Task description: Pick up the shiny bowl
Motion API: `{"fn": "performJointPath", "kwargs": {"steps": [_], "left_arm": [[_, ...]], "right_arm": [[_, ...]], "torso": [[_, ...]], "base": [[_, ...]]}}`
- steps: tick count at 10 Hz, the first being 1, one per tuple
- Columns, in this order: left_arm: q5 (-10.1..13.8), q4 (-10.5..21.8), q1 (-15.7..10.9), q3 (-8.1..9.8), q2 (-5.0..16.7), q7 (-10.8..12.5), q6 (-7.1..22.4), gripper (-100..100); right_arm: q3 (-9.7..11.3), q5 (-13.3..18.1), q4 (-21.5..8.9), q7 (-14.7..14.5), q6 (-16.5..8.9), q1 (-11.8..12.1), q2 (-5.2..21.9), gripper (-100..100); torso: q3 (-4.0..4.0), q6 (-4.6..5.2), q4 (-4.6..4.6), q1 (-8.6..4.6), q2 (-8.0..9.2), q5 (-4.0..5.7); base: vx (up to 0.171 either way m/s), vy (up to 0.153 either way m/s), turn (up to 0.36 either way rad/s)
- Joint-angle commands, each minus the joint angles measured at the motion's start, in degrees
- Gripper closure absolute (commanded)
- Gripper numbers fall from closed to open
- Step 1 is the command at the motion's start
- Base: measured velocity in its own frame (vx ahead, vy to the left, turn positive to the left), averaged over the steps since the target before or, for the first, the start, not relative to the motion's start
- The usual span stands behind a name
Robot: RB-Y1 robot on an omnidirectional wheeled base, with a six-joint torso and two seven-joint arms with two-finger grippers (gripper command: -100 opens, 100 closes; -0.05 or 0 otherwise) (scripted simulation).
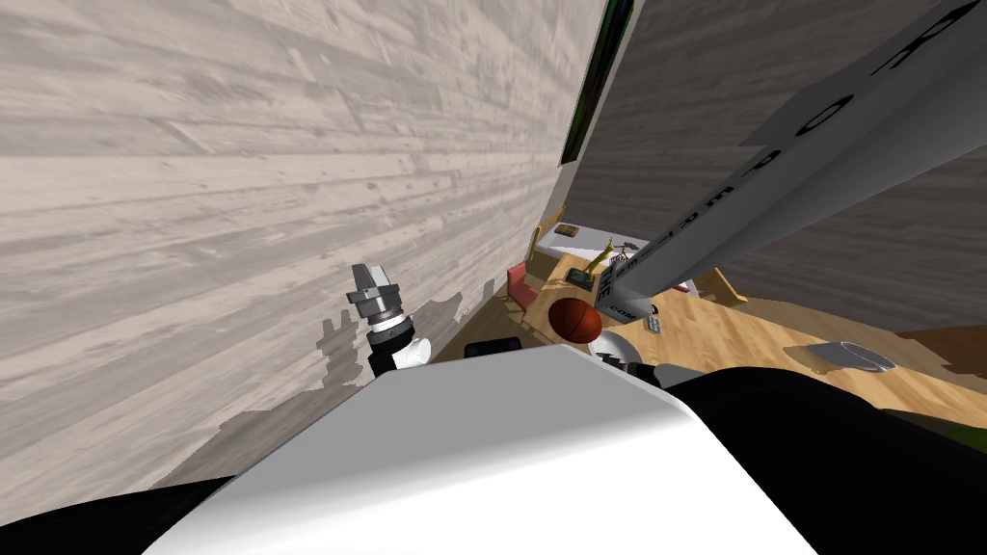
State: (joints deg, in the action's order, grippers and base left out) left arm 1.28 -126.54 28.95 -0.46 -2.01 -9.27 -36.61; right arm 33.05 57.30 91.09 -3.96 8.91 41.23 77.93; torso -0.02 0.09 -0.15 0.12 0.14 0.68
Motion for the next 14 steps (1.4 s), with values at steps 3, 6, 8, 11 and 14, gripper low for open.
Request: {"fn": "performJointPath", "kwargs": {"steps": [3, 6, 8, 11, 14], "left_arm": [[0.0, 0.0, 0.0, 0.0, 0.0, 0.0, 0.0, 0], [0.0, 0.0, 0.0, 0.0, 0.0, 0.0, 0.0, 0], [0.0, 0.0, 0.0, 0.0, 0.0, 0.0, 0.0, 0], [0.0, 0.0, 0.0, 0.0, 0.0, 0.0, 0.0, 0], [0.0, 0.0, 0.0, 0.0, 0.0, 0.0, 0.0, 0]], "right_arm": [[0.0, 0.0, 0.0, 0.0, 0.0, 0.0, 0.0, -100], [2.6, 0.6, 0.7, 0.4, -3.3, 0.1, -1.1, -100], [4.5, 1.1, 1.2, 0.7, -5.8, 0.1, -2.0, -100], [5.8, 1.4, 1.5, 0.8, -7.4, 0.1, -2.6, -100], [5.8, 1.4, 1.5, 0.8, -7.4, 0.1, -2.6, -100]], "torso": [[0.02, -0.01, 0.01, -0.05, 0.03, 0.01], [0.02, 0.01, -0.01, -0.04, 0.06, 0.1], [0.04, 0.16, -0.13, -0.16, 0.22, 0.54], [0.05, 0.39, -0.29, -0.21, 0.39, 1.04], [0.05, 0.4, -0.3, -0.2, 0.41, 1.08]], "base": [[-0.002, -0.002, 0.007], [-0.008, -0.01, 0.029], [-0.019, -0.022, 0.067], [-0.004, -0.005, 0.014], [-0.001, -0.001, 0.004]]}}
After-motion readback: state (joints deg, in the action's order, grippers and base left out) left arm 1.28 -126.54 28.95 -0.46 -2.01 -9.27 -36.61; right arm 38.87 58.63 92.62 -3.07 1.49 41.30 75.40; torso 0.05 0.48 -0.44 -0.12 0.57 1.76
